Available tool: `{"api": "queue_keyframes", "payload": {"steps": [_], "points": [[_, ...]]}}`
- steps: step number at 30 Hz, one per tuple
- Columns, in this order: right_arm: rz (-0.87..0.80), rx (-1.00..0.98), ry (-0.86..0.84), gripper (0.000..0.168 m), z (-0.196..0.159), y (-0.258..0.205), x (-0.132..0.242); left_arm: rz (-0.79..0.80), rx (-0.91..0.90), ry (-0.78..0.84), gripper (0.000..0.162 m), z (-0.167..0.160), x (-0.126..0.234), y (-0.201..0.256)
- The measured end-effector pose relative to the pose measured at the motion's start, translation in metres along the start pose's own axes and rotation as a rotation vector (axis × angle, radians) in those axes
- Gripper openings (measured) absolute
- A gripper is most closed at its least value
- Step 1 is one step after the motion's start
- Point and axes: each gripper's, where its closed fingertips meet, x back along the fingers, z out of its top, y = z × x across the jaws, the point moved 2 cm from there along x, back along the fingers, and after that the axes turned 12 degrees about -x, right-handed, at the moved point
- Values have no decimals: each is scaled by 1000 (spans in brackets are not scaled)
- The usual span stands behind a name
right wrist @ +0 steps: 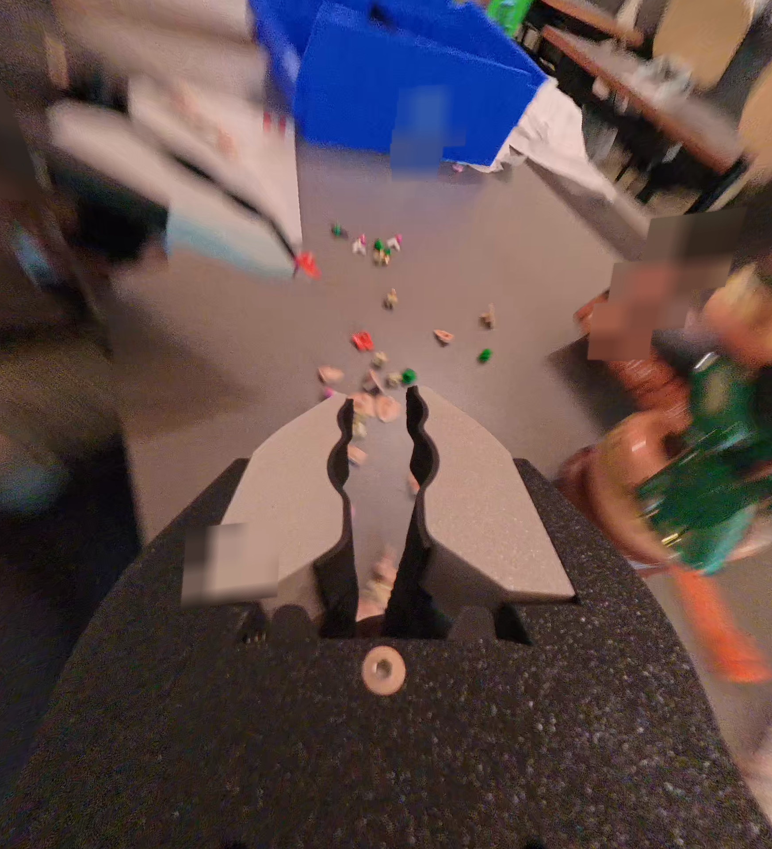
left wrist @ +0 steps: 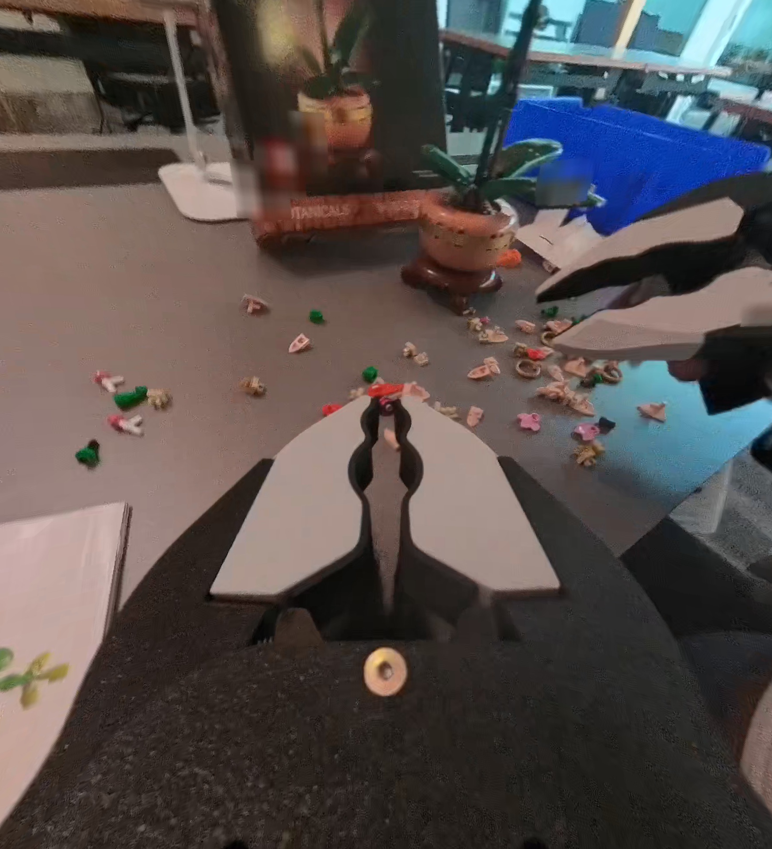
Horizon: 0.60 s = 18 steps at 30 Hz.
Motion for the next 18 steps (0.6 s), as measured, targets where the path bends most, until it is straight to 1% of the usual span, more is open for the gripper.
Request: {"api": "queue_keyframes", "payload": {"steps": [1,2,3,4,5,6,8,10,11,12,13,14,15,16,17,18], "points": [[67,-205,35,24,4,-4,-4,14,82,-4,6,-6,2,-7],[161,-315,40,33,8,-14,-11,36,163,6,6,-11,5,-13],[215,-325,1,40,10,-23,-21,62,236,32,6,-13,10,-19],[202,-266,-67,39,9,-27,-34,98,289,64,6,-14,16,-23],[158,-163,-147,20,5,-25,-47,141,309,85,6,-15,24,-27],[119,-73,-210,6,4,-21,-61,175,299,93,6,-16,31,-28],[184,20,-344,1,4,-25,-81,206,240,116,6,-7,39,-27],[196,50,-408,0,6,-21,-101,215,153,101,6,3,41,-26],[226,49,-512,0,-5,-22,-108,231,113,97,6,6,43,-26],[217,58,-596,0,-15,-19,-116,242,87,99,6,8,44,-26],[143,96,-568,0,-15,-8,-128,245,77,105,6,9,44,-24],[-11,111,-437,1,-1,11,-139,247,80,115,6,9,43,-23],[-117,112,-256,1,22,24,-140,251,89,126,6,8,42,-23],[-126,94,-21,2,54,25,-128,254,93,133,6,8,42,-22],[-116,53,219,3,86,23,-102,252,89,138,6,7,41,-21],[-119,6,403,4,108,25,-72,247,82,144,6,8,41,-20]]}}
